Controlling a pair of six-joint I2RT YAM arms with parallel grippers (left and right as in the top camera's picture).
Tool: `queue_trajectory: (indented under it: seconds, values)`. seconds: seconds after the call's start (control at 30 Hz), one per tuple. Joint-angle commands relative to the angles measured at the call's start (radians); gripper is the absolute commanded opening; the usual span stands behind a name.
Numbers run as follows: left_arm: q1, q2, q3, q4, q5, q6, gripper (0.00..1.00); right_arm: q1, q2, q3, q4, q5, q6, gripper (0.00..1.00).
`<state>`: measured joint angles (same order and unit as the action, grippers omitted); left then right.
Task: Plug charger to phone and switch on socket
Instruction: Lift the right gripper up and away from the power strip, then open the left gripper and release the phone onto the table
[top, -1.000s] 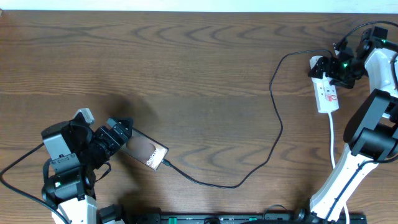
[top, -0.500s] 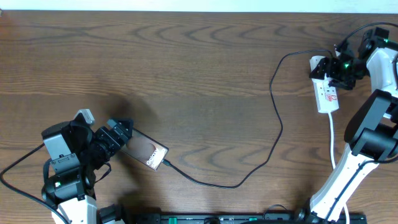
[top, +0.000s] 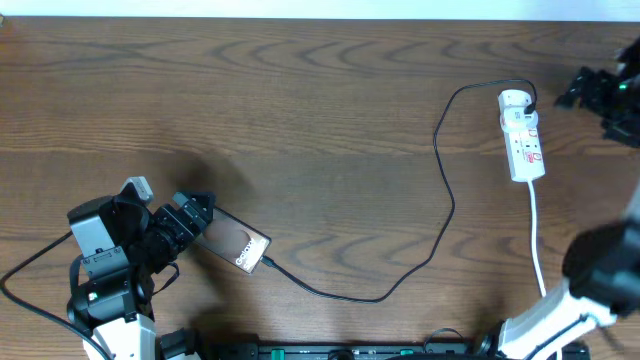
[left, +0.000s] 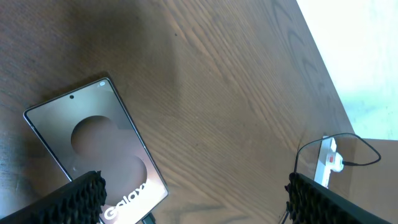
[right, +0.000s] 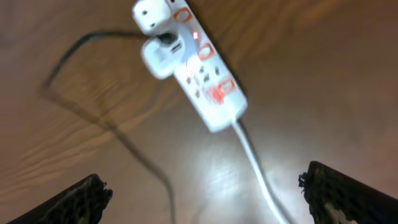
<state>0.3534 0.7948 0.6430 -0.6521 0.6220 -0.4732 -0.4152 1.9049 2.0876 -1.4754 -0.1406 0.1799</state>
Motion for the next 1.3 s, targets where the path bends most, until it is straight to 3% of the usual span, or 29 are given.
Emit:
queue_trajectory:
  seconds: [0.0, 0.5, 1.27]
  values:
    - [0.003, -0.005, 0.014, -0.003, -0.006, 0.009, 0.91, 0.019, -0.149, 0.027, -0.071, 0.030, 0.164, 0.99]
    - [0.003, -0.005, 0.014, -0.003, -0.006, 0.009, 0.91, 0.024, -0.457, 0.027, -0.113, 0.030, 0.182, 0.99]
    - [0.003, -0.005, 0.014, -0.003, -0.006, 0.009, 0.91, 0.024, -0.476, 0.027, -0.114, 0.030, 0.182, 0.99]
